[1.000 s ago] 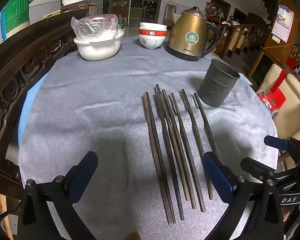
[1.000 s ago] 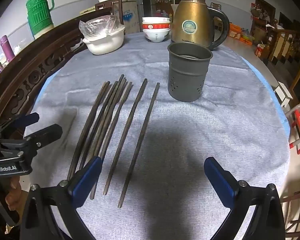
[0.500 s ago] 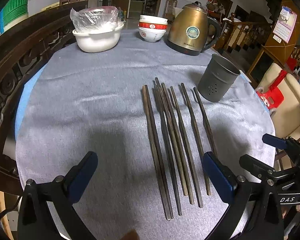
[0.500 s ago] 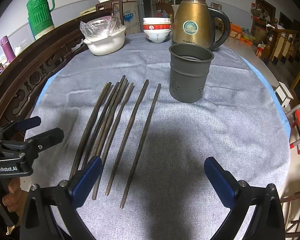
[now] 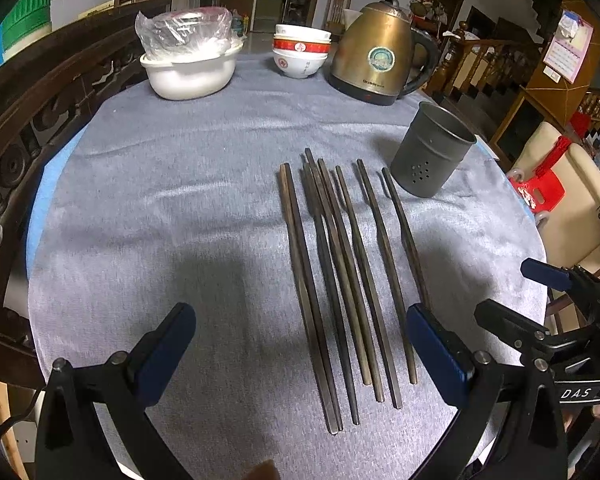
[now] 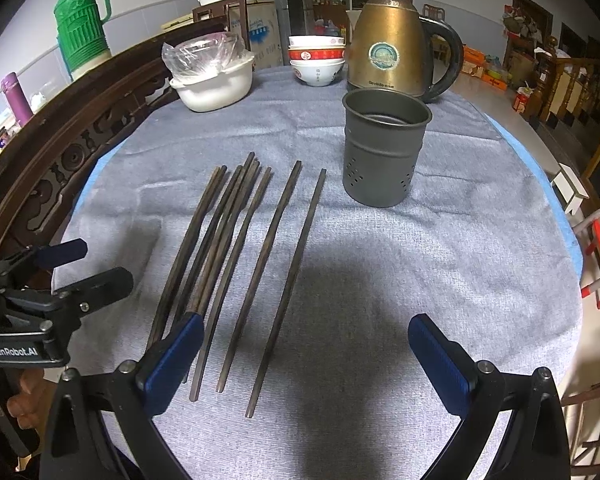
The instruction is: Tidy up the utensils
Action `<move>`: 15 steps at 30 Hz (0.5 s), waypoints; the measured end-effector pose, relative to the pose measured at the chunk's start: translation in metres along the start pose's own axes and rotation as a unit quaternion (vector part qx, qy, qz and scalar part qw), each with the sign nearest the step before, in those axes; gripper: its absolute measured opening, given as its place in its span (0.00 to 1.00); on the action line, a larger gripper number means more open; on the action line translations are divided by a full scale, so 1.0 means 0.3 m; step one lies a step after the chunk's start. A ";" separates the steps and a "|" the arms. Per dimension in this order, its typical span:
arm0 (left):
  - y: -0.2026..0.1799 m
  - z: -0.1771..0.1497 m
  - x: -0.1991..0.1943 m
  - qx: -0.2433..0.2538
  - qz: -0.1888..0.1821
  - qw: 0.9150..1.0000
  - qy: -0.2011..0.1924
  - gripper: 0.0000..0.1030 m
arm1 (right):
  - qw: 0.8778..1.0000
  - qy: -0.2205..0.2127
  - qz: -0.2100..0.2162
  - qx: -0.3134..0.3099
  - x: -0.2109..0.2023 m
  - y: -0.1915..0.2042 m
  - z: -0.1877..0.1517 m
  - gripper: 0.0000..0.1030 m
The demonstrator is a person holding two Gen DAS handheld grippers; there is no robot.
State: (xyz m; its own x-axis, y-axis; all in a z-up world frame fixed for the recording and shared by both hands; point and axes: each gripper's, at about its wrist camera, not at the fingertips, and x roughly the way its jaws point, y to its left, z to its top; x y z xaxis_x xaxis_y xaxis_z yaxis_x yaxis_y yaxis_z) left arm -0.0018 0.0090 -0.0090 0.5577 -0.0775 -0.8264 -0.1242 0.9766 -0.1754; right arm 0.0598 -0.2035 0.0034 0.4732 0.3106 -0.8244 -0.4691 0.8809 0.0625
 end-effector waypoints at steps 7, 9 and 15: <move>0.005 0.001 -0.001 -0.003 0.001 1.000 -0.003 1.00 | 1.000 0.001 -0.002 0.000 0.001 0.001 0.006 1.00; 0.005 0.001 -0.002 -0.003 0.001 1.000 -0.005 1.00 | 1.000 0.003 -0.004 0.000 0.004 -0.001 0.009 1.00; 0.010 0.001 0.001 -0.003 0.001 1.000 -0.006 1.00 | 1.000 0.008 -0.018 0.001 0.011 -0.007 0.009 1.00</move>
State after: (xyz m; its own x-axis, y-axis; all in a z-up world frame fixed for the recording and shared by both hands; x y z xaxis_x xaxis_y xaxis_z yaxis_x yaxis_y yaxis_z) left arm -0.0018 0.0120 -0.0095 0.5676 -0.0740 -0.8199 -0.1290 0.9757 -0.1773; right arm 0.0645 -0.2034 0.0021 0.4781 0.2734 -0.8347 -0.4511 0.8918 0.0337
